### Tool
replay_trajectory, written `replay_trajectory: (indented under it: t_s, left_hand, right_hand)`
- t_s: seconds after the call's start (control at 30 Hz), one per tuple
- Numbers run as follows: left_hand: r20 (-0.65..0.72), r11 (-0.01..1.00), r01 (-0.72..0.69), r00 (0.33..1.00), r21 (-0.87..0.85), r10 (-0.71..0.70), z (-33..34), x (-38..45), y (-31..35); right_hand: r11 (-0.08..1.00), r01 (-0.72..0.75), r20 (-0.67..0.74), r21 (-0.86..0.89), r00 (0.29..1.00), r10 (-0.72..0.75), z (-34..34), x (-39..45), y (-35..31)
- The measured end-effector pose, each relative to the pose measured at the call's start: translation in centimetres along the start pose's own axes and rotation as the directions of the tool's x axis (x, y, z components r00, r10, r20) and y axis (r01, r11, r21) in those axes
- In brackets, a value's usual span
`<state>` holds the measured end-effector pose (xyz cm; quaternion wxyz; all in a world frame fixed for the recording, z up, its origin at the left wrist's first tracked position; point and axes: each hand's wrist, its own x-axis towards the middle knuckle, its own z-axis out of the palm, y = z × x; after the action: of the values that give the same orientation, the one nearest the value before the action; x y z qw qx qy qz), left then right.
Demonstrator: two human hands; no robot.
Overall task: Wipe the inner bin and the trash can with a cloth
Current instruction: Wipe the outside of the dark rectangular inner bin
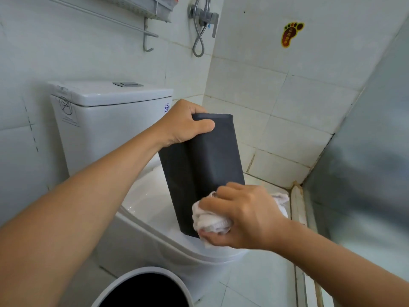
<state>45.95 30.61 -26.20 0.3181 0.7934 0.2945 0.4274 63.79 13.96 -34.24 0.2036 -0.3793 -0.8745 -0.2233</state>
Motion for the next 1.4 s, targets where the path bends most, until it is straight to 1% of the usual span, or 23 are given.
replay_trajectory:
  t_s: [0.03,0.07,0.1,0.17,0.2,0.23,0.27,0.3,0.4,0.47,0.53,0.57,0.63,0.7,0.73,0.83,0.9,1.0,1.1,1.13,1.2,1.3,1.4]
  left_hand:
    - [-0.009,1.000,0.009,1.000,-0.005,-0.009,-0.1,0.0,-0.2]
    - [-0.017,1.000,0.016,1.000,-0.006,-0.016,-0.2,0.1,-0.4]
    - [-0.022,1.000,0.020,1.000,-0.006,-0.020,-0.4,0.1,-0.6]
    - [-0.029,1.000,0.022,0.999,0.005,-0.022,-0.6,0.1,-0.9]
    - [-0.035,1.000,0.024,0.999,0.007,-0.024,-0.7,0.1,-1.0]
    - [-0.045,1.000,0.027,0.999,0.005,-0.027,-0.7,0.1,-1.2]
    - [-0.054,1.000,0.026,0.998,0.002,-0.026,-0.8,0.1,-1.4]
    - [-0.063,1.000,0.020,0.998,0.003,-0.020,-0.8,0.0,-1.5]
    - [-0.085,1.000,-0.004,0.996,0.011,0.005,-0.8,0.0,-1.9]
    - [-0.093,1.000,0.010,0.996,-0.010,-0.011,-1.1,0.1,-2.2]
    - [-0.101,0.999,0.030,0.994,-0.025,-0.032,-1.3,0.1,-2.5]
    - [-0.107,0.999,0.037,0.993,-0.025,-0.039,-1.3,0.1,-2.6]
    - [-0.113,0.999,0.039,0.993,-0.022,-0.041,-1.4,0.0,-2.8]
    - [-0.097,0.999,0.036,0.995,-0.010,-0.037,-1.6,-0.1,-2.9]
    - [-0.083,0.999,0.034,0.996,-0.001,-0.034,-1.8,-0.1,-3.0]
    - [-0.024,0.996,0.037,0.999,0.084,-0.035,-2.7,-0.3,-3.0]
    - [-0.010,0.971,-0.006,1.000,0.239,0.009,-3.0,-0.6,-2.3]
    - [0.012,0.828,-0.099,0.994,0.552,0.111,-2.6,-0.9,-0.2]
    - [0.051,0.676,-0.131,0.989,0.725,0.136,-1.2,-0.5,0.8]
    - [0.054,0.658,-0.131,0.989,0.741,0.136,-0.8,-0.5,0.8]
    - [0.033,0.674,-0.102,0.993,0.732,0.115,-0.4,-0.4,0.5]
    - [0.014,0.681,-0.046,0.999,0.731,0.052,-0.9,-0.2,-0.5]
    - [0.037,0.687,-0.059,0.998,0.725,0.046,-1.4,-0.2,-1.4]
  right_hand:
    - [0.999,-0.043,-0.032,0.033,0.999,0.044,0.0,-0.4,0.3]
    - [0.988,-0.131,-0.091,0.082,0.986,0.138,-0.1,-0.3,0.7]
    - [0.959,-0.248,-0.160,0.137,0.950,0.269,-0.2,0.1,1.4]
    - [0.856,-0.468,-0.266,0.219,0.816,0.514,-0.3,1.4,3.0]
    - [0.804,-0.544,-0.282,0.240,0.754,0.594,-0.1,1.9,3.8]
    - [0.765,-0.591,-0.278,0.257,0.713,0.644,0.2,2.1,4.2]
    - [0.746,-0.610,-0.264,0.269,0.698,0.666,0.4,2.1,4.1]
    - [0.759,-0.599,-0.255,0.255,0.716,0.651,0.6,1.8,3.6]
    - [0.901,-0.410,-0.199,0.139,0.880,0.431,0.8,-0.3,1.3]
    - [0.935,-0.319,-0.115,0.152,0.934,0.338,0.9,-1.9,0.3]
    - [0.901,-0.369,-0.080,0.227,0.915,0.395,0.6,-2.1,0.7]
    - [0.866,-0.426,-0.100,0.262,0.881,0.463,0.5,-1.6,1.3]
    - [0.773,-0.552,-0.165,0.313,0.770,0.616,0.4,-0.2,2.8]
    - [0.684,-0.647,-0.153,0.338,0.679,0.718,0.7,0.9,4.0]
    - [0.661,-0.672,-0.136,0.334,0.659,0.739,0.9,1.2,4.0]
    - [0.678,-0.666,-0.135,0.311,0.675,0.725,1.1,1.1,3.1]
    - [0.701,-0.649,-0.160,0.295,0.690,0.706,1.1,0.9,2.8]
    - [0.710,-0.642,-0.176,0.289,0.693,0.699,1.4,0.6,2.9]
    - [0.698,-0.647,-0.188,0.308,0.677,0.711,1.7,0.1,2.6]
    - [0.701,-0.645,-0.200,0.304,0.676,0.709,1.8,-0.1,2.4]
    - [0.727,-0.624,-0.211,0.285,0.699,0.683,1.9,-0.5,2.0]
    - [0.788,-0.549,-0.150,0.278,0.786,0.600,2.2,-1.0,1.2]
    - [0.805,-0.531,-0.143,0.265,0.804,0.577,2.3,-1.1,1.0]
